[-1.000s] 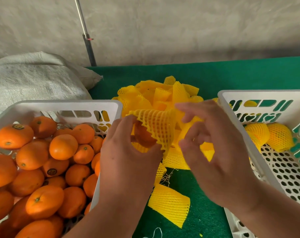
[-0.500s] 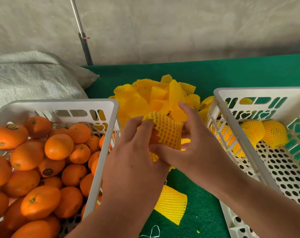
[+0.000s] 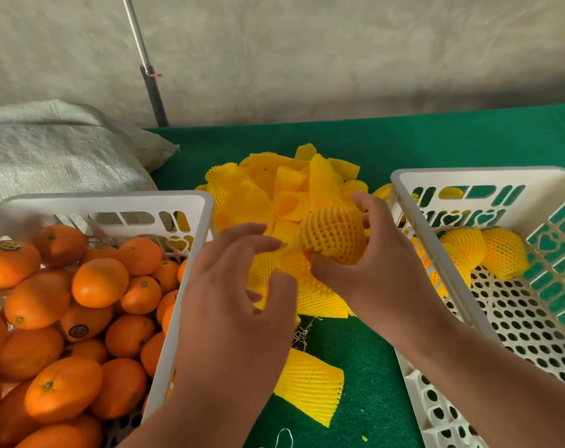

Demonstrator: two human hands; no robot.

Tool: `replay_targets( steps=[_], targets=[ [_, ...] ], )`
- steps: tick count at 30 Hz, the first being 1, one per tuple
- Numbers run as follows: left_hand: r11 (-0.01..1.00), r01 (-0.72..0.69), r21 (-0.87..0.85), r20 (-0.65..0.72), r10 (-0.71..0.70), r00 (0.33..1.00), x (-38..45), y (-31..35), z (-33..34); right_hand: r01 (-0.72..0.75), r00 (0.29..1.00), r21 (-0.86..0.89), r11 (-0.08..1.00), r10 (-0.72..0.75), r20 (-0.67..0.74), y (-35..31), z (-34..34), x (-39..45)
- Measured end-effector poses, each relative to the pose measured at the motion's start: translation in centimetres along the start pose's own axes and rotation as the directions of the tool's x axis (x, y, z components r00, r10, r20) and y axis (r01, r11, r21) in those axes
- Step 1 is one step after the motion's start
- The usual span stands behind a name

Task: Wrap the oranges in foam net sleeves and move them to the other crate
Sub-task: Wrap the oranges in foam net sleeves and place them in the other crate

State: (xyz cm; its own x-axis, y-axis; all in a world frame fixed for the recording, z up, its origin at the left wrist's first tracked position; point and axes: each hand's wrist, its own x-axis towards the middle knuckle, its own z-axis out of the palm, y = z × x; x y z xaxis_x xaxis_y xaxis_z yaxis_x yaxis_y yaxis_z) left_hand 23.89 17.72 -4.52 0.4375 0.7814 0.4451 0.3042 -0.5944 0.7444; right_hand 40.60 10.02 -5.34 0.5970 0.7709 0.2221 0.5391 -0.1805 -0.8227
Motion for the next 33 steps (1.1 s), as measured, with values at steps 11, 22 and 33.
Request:
replay_targets(
  steps=[11,22,33],
  targets=[
    [0.305,0.742,-0.597,0.546,-0.523,0.655,1.5,-1.1,0.6,0.197,0.907,0.082,0.977,-0.213,0.364,-0.6,0.7,-0.7],
    [0.361,0.782,-0.508,0.6,-0.504,0.622,1.6,0.6,0.6,0.07,0.957,0.158,0.985,-0.111,0.269,0.2,0.8,-0.2],
    [0.886,-0.002,0.463,0.63,-0.328,0.704,-1.0,-1.5,1.2,0.22,0.949,0.279,0.935,-0.138,-0.285,-0.7,-3.4,2.1]
  ],
)
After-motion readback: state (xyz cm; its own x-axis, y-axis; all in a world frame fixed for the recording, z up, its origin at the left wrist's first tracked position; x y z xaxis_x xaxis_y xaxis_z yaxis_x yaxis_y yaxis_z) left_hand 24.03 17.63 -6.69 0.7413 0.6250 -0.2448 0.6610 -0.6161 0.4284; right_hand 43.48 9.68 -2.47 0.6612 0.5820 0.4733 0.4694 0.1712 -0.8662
